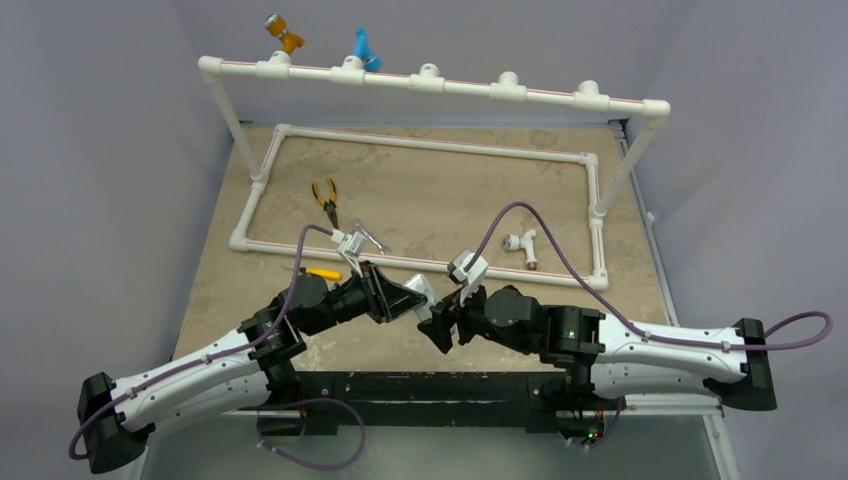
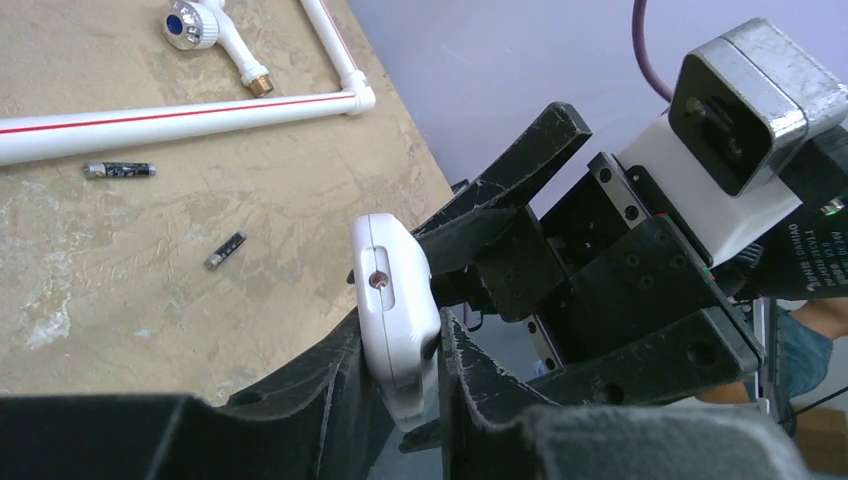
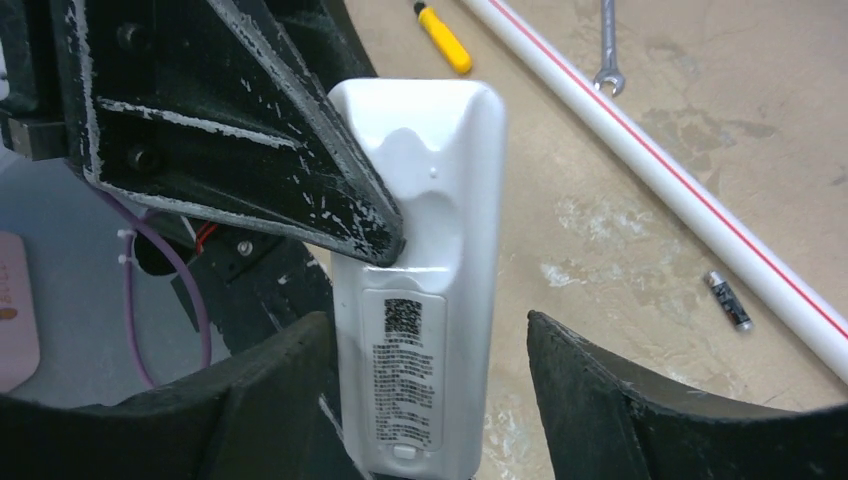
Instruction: Load the batteries into the remote control
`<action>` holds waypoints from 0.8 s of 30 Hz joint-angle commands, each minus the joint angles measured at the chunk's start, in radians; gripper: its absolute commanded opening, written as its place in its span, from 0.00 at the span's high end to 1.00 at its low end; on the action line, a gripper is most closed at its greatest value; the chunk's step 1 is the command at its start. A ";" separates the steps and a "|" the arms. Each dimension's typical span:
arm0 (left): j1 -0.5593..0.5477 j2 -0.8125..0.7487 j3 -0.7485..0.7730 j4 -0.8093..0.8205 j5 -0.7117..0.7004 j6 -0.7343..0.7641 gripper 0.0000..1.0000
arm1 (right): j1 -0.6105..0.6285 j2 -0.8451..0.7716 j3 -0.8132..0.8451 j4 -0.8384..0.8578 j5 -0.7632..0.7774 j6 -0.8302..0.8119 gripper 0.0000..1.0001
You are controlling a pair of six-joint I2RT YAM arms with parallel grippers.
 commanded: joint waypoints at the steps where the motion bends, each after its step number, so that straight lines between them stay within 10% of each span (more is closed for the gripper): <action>1: -0.002 -0.053 -0.034 0.110 -0.064 -0.066 1.00 | 0.000 -0.077 -0.081 0.164 0.058 -0.057 0.28; 12: -0.003 -0.097 -0.061 0.116 -0.098 -0.113 1.00 | 0.001 -0.083 -0.163 0.304 -0.023 -0.159 0.29; 24: -0.003 -0.105 -0.063 0.098 -0.134 -0.113 0.99 | 0.002 -0.028 -0.156 0.316 -0.029 -0.191 0.54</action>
